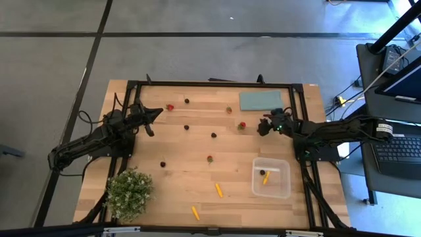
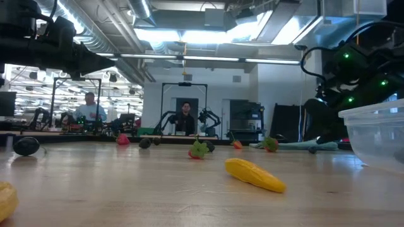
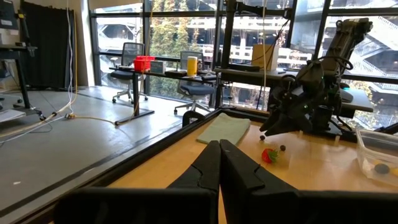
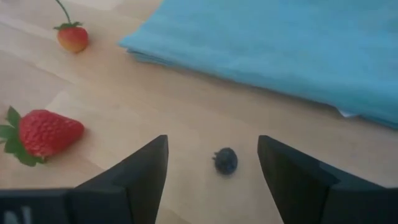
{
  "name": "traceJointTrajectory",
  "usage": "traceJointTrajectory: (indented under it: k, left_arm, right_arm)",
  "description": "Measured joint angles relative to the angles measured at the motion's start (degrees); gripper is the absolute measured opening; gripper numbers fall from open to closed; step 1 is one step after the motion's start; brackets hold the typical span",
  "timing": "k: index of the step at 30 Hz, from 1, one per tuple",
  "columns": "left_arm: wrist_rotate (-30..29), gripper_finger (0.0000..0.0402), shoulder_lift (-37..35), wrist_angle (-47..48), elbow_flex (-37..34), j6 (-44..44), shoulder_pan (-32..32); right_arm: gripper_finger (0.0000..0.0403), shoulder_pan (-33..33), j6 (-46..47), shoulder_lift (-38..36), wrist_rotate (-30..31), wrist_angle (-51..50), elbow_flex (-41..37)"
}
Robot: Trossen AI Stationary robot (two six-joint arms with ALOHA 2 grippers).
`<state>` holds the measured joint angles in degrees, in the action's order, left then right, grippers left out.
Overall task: Pick and placing Produce into tupperware
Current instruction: Put the top blueberry into the container
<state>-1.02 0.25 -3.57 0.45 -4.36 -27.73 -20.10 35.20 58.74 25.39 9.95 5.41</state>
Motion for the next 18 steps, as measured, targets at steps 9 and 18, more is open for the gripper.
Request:
traceJointTrajectory:
  k: [9,18]
  left_arm:
    - [0.00,0.0000,0.00,0.01,0.00,0.00,0.00]
    - [0.00,0.0000,0.00,0.00,0.00,0.02,0.00]
  right_arm:
    - [0.0250,0.00,3.41,0.02,0.64,-6.45,0.00]
    - [0.0250,0.00,3.38,0.02,1.23,-6.23,0.00]
